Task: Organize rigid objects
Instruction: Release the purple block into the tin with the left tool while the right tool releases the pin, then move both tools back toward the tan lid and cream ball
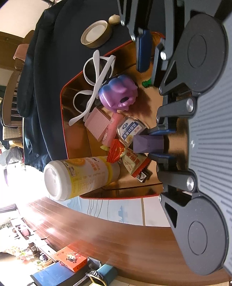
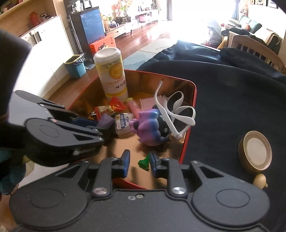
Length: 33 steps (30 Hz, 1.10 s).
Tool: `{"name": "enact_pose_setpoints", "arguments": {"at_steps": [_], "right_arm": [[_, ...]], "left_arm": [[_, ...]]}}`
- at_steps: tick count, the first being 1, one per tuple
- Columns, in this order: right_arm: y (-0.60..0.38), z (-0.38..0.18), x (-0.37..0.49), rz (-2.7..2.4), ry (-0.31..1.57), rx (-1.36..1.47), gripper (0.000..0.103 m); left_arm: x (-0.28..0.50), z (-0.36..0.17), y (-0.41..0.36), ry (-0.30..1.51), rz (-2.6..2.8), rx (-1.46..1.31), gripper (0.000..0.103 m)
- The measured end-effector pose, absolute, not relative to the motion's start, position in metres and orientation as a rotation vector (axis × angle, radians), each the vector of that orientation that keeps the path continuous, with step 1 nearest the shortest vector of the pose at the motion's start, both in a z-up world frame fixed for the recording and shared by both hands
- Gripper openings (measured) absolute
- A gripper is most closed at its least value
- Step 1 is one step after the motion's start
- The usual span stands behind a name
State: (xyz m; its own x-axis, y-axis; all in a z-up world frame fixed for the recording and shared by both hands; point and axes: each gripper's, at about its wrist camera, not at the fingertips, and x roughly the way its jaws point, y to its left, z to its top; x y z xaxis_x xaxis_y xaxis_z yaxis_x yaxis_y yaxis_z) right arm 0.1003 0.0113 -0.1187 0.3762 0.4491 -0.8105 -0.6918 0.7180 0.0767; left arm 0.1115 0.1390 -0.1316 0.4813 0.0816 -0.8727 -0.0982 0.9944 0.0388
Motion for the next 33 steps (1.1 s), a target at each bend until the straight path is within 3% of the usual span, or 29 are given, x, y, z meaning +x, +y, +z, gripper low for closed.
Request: {"name": "enact_pose_setpoints", "arguments": {"at_steps": [8, 14, 18, 31, 33], "right_arm": [[0.002, -0.112, 0.097, 0.745, 0.912, -0.270, 0.032], [-0.006, -0.103, 0.090, 0.747, 0.877, -0.252, 0.035], [-0.013, -0.094, 0.087, 0.739, 0.856, -0.230, 0.038], [-0.044, -0.063, 0.070, 0.687, 0.785, -0.207, 0.065], [-0.048, -0.060, 0.068, 0.682, 0.771, -0.207, 0.067]], "left_arm": [[0.104, -0.130, 0.135, 1.053, 0.107, -0.025, 0.021], [0.095, -0.121, 0.132, 1.026, 0.095, -0.033, 0.030], [0.089, -0.113, 0.129, 1.008, 0.093, -0.035, 0.030], [0.072, -0.079, 0.112, 0.914, 0.075, -0.025, 0.030], [0.071, -0.074, 0.108, 0.896, 0.071, -0.022, 0.038]]}}
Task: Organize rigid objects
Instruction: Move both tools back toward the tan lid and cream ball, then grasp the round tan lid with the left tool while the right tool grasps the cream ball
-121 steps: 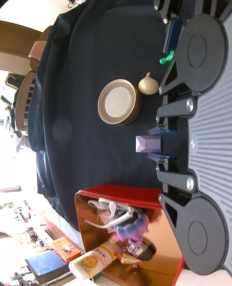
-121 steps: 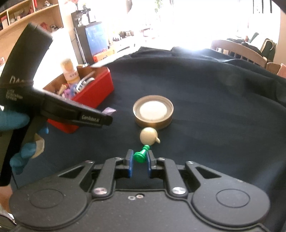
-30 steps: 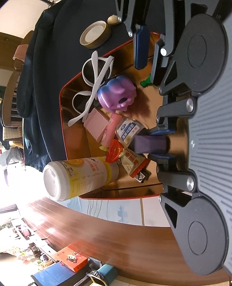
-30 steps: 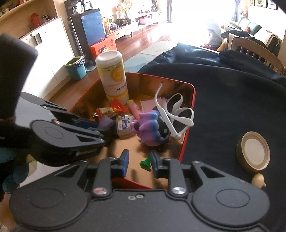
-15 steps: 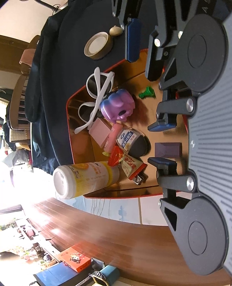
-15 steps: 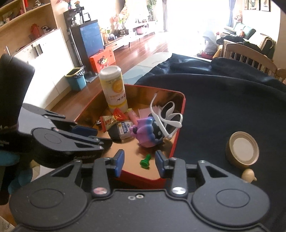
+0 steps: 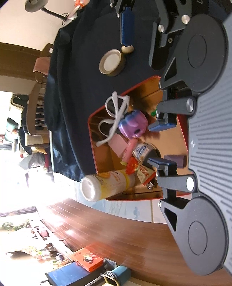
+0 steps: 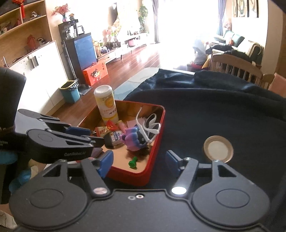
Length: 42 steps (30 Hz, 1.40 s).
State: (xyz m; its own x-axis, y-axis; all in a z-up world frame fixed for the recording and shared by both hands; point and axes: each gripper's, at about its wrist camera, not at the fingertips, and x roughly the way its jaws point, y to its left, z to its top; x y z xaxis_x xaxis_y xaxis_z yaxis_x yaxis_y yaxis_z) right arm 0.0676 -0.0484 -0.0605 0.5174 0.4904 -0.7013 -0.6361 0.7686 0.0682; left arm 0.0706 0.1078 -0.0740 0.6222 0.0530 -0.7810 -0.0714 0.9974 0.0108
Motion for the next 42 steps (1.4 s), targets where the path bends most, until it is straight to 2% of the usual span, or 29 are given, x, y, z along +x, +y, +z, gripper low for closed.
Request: {"name": "enact_pose_setpoints", "arguments": {"at_steps": [1, 2, 3, 16, 24, 36, 42], "right_arm": [[-0.051, -0.059, 0.067, 0.679, 0.765, -0.203, 0.069], [-0.053, -0.058, 0.066, 0.677, 0.762, -0.199, 0.070], [-0.056, -0.057, 0.065, 0.673, 0.759, -0.197, 0.071], [-0.104, -0.051, 0.068, 0.589, 0.719, -0.147, 0.093], [-0.142, -0.054, 0.076, 0.533, 0.684, -0.100, 0.102], [-0.174, -0.083, 0.100, 0.546, 0.691, -0.166, 0.102], [-0.181, -0.102, 0.113, 0.573, 0.722, -0.195, 0.102]], "left_arm": [[0.070, -0.072, 0.106, 0.888, 0.068, -0.025, 0.044], [0.069, -0.070, 0.103, 0.876, 0.065, -0.028, 0.056], [0.069, -0.068, 0.102, 0.864, 0.064, -0.028, 0.063], [0.080, -0.053, 0.054, 0.812, -0.007, -0.006, 0.068], [0.094, -0.054, 0.024, 0.804, -0.033, -0.012, 0.080], [0.134, -0.062, -0.015, 0.833, -0.046, -0.044, 0.082], [0.165, -0.078, -0.032, 0.931, -0.087, -0.093, 0.082]]}}
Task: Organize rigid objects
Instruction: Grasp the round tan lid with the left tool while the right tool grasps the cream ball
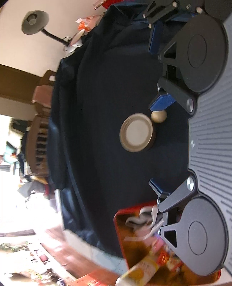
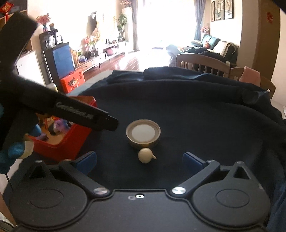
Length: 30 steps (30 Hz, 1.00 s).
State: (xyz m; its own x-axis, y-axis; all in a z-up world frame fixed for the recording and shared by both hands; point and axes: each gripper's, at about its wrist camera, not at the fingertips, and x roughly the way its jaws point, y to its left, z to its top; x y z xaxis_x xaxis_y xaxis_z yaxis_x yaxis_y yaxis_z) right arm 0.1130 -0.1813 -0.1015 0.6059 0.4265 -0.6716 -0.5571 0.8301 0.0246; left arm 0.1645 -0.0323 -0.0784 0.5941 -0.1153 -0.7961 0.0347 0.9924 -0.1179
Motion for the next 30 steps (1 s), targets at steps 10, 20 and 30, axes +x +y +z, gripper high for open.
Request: {"name": "enact_pose_setpoints", "arguments": {"at_steps": [10, 20, 30], "right_arm": [[-0.180, -0.125, 0.135, 0.656, 0.772, -0.221, 0.101], [-0.172, -0.146, 0.158, 0.682, 0.830, -0.239, 0.092], [-0.164, -0.155, 0.164, 0.724, 0.846, -0.253, 0.083]], "left_arm": [[0.209, -0.110, -0.055, 1.068, -0.082, -0.119, 0.082], [0.244, -0.137, -0.061, 1.116, -0.053, -0.144, 0.082], [0.262, -0.150, -0.067, 1.130, -0.044, -0.123, 0.082]]}}
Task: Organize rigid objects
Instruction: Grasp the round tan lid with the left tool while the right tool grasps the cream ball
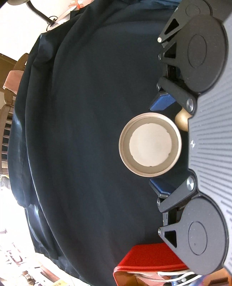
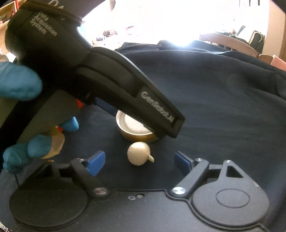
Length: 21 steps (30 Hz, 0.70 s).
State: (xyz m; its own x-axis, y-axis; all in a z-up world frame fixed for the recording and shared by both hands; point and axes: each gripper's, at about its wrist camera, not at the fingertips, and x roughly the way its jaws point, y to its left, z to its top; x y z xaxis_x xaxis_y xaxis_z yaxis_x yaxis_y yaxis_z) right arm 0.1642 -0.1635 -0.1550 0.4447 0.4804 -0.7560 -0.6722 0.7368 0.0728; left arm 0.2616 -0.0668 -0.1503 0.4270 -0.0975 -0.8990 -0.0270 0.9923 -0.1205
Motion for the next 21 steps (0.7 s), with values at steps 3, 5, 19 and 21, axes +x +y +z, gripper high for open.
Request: {"name": "enact_pose_setpoints", "arguments": {"at_steps": [3, 5, 19, 21], "right_arm": [[-0.162, -0.157, 0.165, 0.734, 0.856, -0.265, 0.075], [-0.163, -0.158, 0.167, 0.739, 0.853, -0.271, 0.073], [-0.166, -0.154, 0.159, 0.737, 0.830, -0.303, 0.031], [-0.167, -0.154, 0.157, 0.727, 0.830, -0.303, 0.031]], "left_arm": [[0.262, -0.152, -0.067, 1.121, -0.046, -0.121, 0.082], [0.262, -0.153, -0.067, 1.115, -0.042, -0.120, 0.082], [0.246, -0.152, -0.073, 1.076, -0.026, -0.079, 0.078], [0.244, -0.150, -0.072, 1.074, -0.019, -0.081, 0.078]]}}
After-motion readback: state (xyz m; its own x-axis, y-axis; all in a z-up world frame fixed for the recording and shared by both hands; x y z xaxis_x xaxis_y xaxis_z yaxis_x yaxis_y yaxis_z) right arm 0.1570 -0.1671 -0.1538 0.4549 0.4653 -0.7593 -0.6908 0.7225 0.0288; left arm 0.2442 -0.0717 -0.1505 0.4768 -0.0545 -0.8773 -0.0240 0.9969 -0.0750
